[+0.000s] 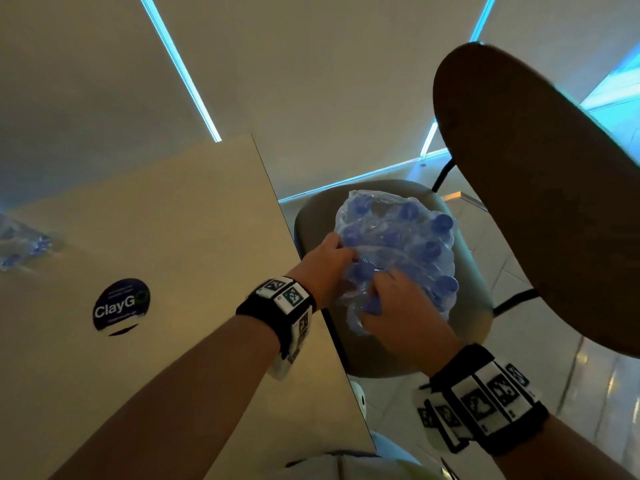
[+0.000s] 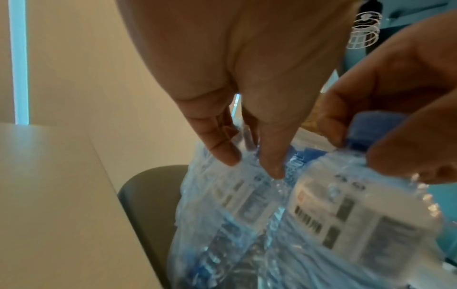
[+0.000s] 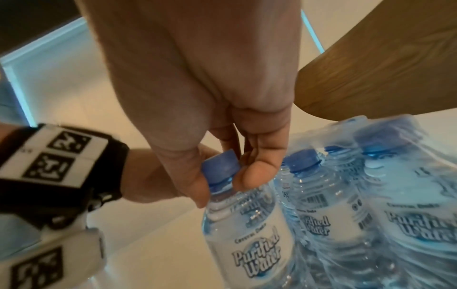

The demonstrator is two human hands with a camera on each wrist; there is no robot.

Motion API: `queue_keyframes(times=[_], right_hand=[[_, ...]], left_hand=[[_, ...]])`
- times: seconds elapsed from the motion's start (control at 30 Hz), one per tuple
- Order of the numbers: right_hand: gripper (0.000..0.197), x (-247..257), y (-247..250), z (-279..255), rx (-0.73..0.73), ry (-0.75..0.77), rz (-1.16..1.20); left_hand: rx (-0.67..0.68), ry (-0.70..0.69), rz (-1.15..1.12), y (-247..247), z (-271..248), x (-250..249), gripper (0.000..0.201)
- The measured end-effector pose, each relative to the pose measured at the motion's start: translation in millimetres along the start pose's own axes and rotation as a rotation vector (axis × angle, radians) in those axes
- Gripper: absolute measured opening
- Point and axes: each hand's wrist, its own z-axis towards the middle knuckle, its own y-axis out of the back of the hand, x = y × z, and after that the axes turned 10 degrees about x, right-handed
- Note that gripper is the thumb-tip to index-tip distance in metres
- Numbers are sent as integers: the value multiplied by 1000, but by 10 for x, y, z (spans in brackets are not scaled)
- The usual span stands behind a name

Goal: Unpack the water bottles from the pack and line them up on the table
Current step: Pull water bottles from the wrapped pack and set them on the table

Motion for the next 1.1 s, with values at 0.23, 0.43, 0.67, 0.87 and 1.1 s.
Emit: queue_keyframes(times=[0.23,0.43,0.67,0.87,1.1], right_hand=[[16,-232,-65,-5,40,-73,136],[14,-411,-51,47,41,-78,61],[12,-280,-65,-4,15,24,82],[24,366,-35,-136,216,189,-67],[20,1787,-691,120,339,393,-184]], left_hand=[[-90,22,436,-267,90,-139,67],[-106,104,351,-360,280,-247,63],[-280,-4,238,-371,-48,-222,51],[-441,-149,-227,-304,-1139,213,40],[-551,277,-481,-303,-2556,1242,43]])
